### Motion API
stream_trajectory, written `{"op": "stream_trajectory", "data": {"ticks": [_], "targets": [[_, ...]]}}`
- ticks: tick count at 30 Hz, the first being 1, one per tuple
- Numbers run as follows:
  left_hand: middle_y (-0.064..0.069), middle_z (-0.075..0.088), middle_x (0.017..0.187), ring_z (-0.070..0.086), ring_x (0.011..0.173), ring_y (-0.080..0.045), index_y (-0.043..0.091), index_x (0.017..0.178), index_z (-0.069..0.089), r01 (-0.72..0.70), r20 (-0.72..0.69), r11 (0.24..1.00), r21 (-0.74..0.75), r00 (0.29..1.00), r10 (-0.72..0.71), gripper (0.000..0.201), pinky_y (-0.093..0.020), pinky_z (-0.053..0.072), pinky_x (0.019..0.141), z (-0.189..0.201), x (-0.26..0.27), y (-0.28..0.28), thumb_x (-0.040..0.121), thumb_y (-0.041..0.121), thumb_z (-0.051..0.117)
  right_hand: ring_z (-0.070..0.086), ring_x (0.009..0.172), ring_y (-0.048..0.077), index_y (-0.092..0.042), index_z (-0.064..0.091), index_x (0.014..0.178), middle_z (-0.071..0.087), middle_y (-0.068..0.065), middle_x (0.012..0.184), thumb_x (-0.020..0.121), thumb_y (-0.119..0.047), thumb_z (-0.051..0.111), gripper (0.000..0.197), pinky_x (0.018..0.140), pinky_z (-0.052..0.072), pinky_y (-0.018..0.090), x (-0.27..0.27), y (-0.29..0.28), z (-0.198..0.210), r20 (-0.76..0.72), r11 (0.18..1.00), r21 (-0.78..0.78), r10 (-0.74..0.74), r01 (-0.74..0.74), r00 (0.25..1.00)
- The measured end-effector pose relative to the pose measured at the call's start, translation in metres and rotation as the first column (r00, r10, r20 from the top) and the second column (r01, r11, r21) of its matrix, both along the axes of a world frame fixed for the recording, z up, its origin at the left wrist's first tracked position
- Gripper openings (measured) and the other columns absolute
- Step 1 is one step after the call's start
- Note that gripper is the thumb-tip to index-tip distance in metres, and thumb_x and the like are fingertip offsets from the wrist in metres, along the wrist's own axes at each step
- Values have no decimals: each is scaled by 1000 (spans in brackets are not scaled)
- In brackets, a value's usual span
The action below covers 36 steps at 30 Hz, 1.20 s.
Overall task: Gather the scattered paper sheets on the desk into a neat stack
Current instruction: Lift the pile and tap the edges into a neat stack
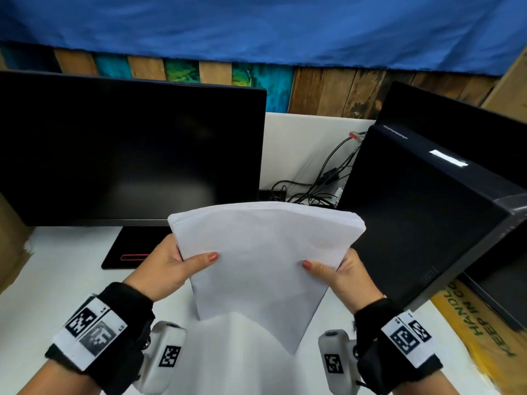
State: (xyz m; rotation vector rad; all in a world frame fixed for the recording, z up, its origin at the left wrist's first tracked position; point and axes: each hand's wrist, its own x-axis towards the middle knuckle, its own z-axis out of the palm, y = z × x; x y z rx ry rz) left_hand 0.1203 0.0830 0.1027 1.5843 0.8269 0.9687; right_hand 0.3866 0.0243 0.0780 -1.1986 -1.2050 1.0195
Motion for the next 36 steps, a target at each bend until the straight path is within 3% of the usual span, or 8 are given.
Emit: {"op": "stream_trajectory", "data": {"ticks": [5,9,14,18,22,27,34,36], "targets": [[27,72,87,67,88,6,46,83,72,-81,-32,991,-105,996,78,39,-6,49,70,-51,0,-6,46,50,81,70,77,6,-13,68,89,75,-12,76,78,2,67,19,72,53,21,-3,-6,-53,87,978,-187,-74,90,993],[29,72,81,66,94,-3,29,87,66,-267,-76,956,-118,963,260,16,-5,48,68,-80,5,-6,72,31,70,71,80,16,0,69,92,75,0,82,82,-2,65,11,71,53,23,-8,-9,-68,144,960,-211,-158,186,977],[29,70,92,67,88,6,30,90,67,-226,-155,973,-50,964,215,19,-9,51,77,-67,2,-1,73,31,59,70,83,10,-16,65,94,73,-11,83,82,-4,65,17,72,55,22,-9,-13,-55,154,967,-185,-145,173,977],[13,74,96,71,85,-8,22,94,68,-195,-214,971,-141,963,162,12,-23,56,76,-73,2,-1,87,16,60,69,87,13,-25,59,98,70,-6,97,81,0,63,31,74,55,24,-12,-15,-59,172,967,-197,-130,163,977],[7,75,83,72,80,-12,19,91,65,-203,-320,918,-342,943,89,16,-18,55,65,-101,4,0,87,5,58,65,90,13,-21,53,101,66,-3,99,80,2,63,33,70,53,16,-12,-14,-79,178,935,-328,-80,136,981],[-15,69,109,65,101,-34,3,111,60,-214,-427,810,-547,903,-50,39,-47,51,93,-142,6,9,76,20,66,65,88,28,-13,50,104,67,13,101,72,1,68,39,77,56,34,-12,-8,-122,248,824,-525,-93,214,964],[-19,60,119,58,109,-34,-1,121,48,-380,-588,788,-485,808,28,41,-39,48,93,-156,21,32,82,4,62,60,87,24,-18,44,121,62,9,101,79,-9,61,47,64,47,23,-24,17,-138,385,743,-601,-54,295,921],[-20,59,118,59,107,-36,0,120,46,-426,-607,771,-473,792,65,40,-40,49,90,-154,23,37,83,6,61,60,100,27,-15,41,130,61,11,114,81,-13,59,53,76,45,22,-26,19,-134,428,720,-617,-32,318,903]]}}
